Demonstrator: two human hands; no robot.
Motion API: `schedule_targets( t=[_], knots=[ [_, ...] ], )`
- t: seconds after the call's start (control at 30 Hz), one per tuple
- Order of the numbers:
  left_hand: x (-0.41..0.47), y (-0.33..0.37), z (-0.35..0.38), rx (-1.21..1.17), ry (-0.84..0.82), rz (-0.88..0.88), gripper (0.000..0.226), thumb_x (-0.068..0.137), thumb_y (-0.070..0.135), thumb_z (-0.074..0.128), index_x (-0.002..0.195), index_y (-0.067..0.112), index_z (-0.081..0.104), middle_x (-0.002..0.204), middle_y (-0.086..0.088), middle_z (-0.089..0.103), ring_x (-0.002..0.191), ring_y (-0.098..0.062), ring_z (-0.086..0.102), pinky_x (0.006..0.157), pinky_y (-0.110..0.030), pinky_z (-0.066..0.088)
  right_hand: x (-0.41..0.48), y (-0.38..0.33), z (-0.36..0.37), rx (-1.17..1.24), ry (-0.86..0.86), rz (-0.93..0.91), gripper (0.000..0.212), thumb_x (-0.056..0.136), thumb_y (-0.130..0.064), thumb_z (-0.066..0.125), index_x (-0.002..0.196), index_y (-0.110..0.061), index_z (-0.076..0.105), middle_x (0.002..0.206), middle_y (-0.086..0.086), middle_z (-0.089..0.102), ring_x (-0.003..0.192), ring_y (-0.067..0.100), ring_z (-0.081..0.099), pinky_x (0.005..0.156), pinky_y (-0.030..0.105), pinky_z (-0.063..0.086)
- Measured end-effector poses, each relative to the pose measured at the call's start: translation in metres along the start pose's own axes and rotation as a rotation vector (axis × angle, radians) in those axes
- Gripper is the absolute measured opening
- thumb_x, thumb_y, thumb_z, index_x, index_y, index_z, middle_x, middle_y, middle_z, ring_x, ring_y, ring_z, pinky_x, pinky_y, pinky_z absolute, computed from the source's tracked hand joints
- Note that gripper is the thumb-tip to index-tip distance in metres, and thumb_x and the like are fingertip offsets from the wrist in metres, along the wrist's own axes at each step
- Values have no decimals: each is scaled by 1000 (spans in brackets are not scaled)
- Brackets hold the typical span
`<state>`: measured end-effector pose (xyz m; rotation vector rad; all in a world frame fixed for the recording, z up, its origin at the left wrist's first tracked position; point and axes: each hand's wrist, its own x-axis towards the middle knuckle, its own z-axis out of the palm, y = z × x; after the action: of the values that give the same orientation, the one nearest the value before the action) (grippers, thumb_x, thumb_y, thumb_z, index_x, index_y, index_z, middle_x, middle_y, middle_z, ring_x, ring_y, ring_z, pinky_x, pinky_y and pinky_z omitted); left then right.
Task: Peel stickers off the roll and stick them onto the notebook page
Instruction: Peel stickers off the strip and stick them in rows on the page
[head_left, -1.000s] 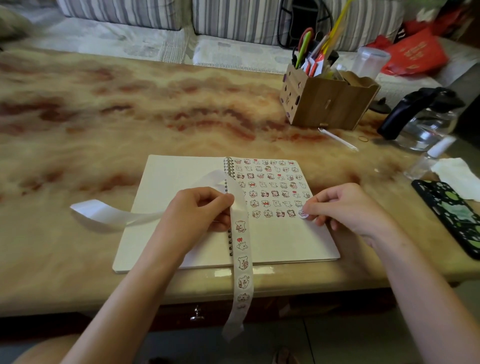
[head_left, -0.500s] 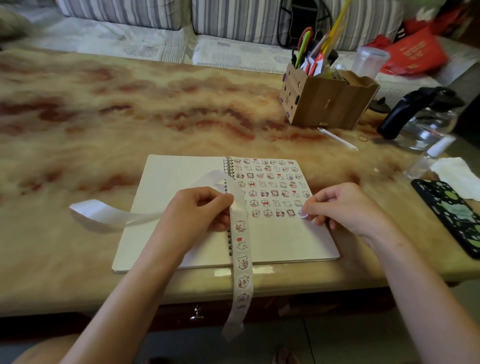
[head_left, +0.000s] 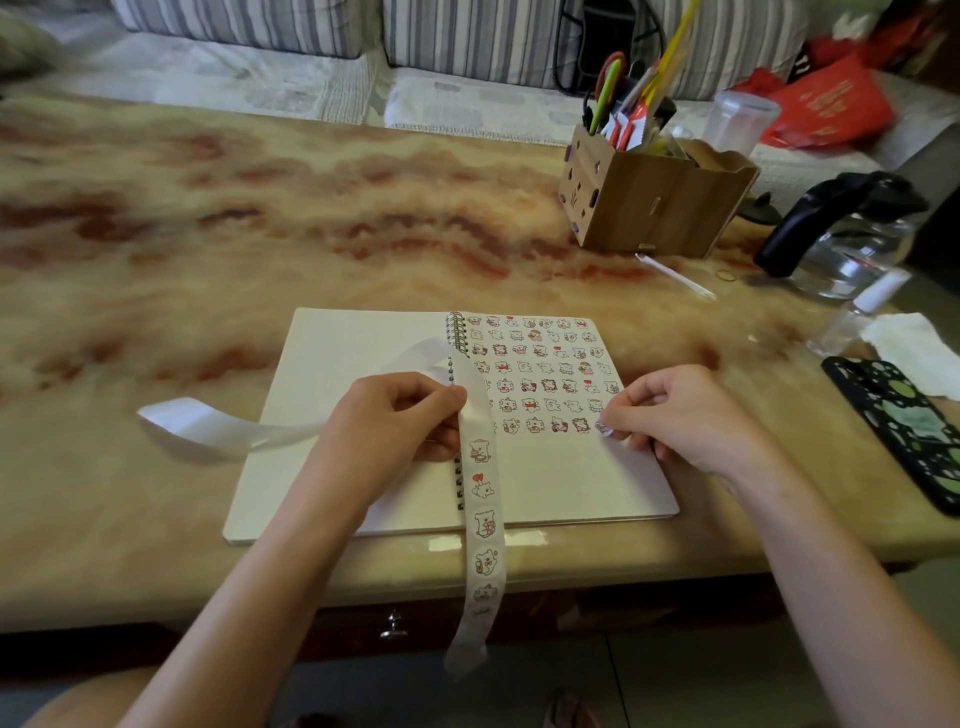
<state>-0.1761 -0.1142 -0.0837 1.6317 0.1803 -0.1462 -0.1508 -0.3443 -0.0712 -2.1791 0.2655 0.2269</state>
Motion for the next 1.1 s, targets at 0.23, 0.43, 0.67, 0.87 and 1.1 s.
schedule_targets(
  t=[0.23,0.43,0.67,0.87,1.1],
  knots=[
    [-1,0,0,-10,-2,0,22,88,12,62,67,8,68,64,-7,70,55,-10,63,55,-17,55,3,4,0,-24,-15,-9,9,77,-6,74,71,-5,67,56,2,62,45,7,49,40,15,37],
    [-1,0,0,-3,1,4,22,88,13,62,67,9,68,66,-8,70,56,-12,64,57,-18,55,5,8,-5,-37,-60,8,14,78,-14,76,73,-10,64,41,-6,55,32,2,38,33,14,29],
    [0,-1,0,1,-2,4,21,88,13,62,68,8,68,67,-10,70,57,-12,63,57,-18,55,10,10,-9,-56,-57,7,21,83,-9,71,94,-10,52,49,0,55,32,5,42,34,17,33],
    [1,-2,0,10,-8,9,21,88,13,62,69,8,68,68,-10,71,58,-14,64,59,-20,56,10,11,-5,-23,0,-10,29,79,-29,75,89,-9,56,54,1,57,36,8,44,34,18,33],
    [0,-2,1,-2,-4,6,21,88,13,62,69,7,68,66,-9,70,57,-12,64,61,-20,57,11,12,-4,-65,-2,-12,12,87,-11,67,86,-9,55,53,3,53,38,11,43,32,17,32]
  ],
)
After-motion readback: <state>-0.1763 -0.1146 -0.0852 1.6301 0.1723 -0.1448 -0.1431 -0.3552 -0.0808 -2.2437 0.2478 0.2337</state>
